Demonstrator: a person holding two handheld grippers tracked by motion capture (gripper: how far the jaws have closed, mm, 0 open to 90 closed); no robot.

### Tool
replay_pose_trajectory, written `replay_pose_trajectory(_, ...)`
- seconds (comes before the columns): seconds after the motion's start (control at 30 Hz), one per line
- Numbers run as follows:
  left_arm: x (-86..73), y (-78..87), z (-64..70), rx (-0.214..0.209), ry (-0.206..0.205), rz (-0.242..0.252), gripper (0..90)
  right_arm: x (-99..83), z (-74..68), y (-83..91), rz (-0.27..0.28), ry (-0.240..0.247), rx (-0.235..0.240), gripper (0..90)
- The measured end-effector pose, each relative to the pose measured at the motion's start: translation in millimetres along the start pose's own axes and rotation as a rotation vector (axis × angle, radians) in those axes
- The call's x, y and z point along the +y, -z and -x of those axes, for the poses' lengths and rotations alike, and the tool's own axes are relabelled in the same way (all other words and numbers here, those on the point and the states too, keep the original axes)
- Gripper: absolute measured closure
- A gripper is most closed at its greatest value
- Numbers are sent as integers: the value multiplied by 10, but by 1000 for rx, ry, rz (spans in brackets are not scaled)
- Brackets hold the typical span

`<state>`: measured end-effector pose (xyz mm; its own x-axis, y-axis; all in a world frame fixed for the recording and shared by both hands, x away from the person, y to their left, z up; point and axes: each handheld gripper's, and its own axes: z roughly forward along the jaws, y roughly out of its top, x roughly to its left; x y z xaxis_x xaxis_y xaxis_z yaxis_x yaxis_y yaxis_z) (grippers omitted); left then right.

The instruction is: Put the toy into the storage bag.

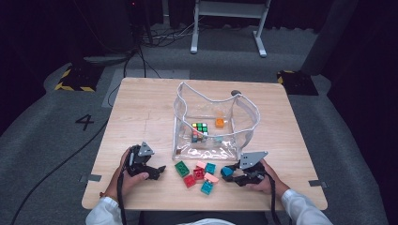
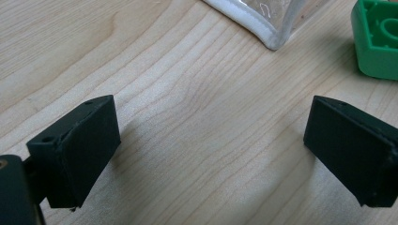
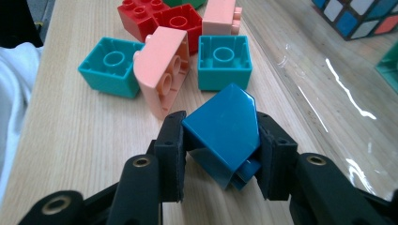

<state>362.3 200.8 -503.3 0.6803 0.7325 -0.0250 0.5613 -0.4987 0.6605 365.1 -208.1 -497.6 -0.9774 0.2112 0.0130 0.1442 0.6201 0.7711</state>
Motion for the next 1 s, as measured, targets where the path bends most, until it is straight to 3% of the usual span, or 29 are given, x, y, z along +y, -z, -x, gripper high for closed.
replay_pose_trajectory(0.1, -1, 0, 2, -1, 2, -1, 41, -38, 11, 78, -10, 18, -17, 595)
replay_pose_trajectory(0.2, 0, -1, 1, 1, 0, 0, 41, -109, 39, 202, -8, 4, -42, 595)
replay_pose_trajectory(0.67, 0, -1, 0, -1, 1, 0, 41, -259, 302, 712, 55, -109, -185, 595)
replay_pose_trajectory(0.7, 0, -1, 0, 0, 1, 0, 41, -264, 319, 749, 58, -127, -196, 595)
replay_pose_trajectory(1.0, 0, -1, 0, 0, 1, 0, 41, -178, 555, 1097, 108, -136, -308, 596)
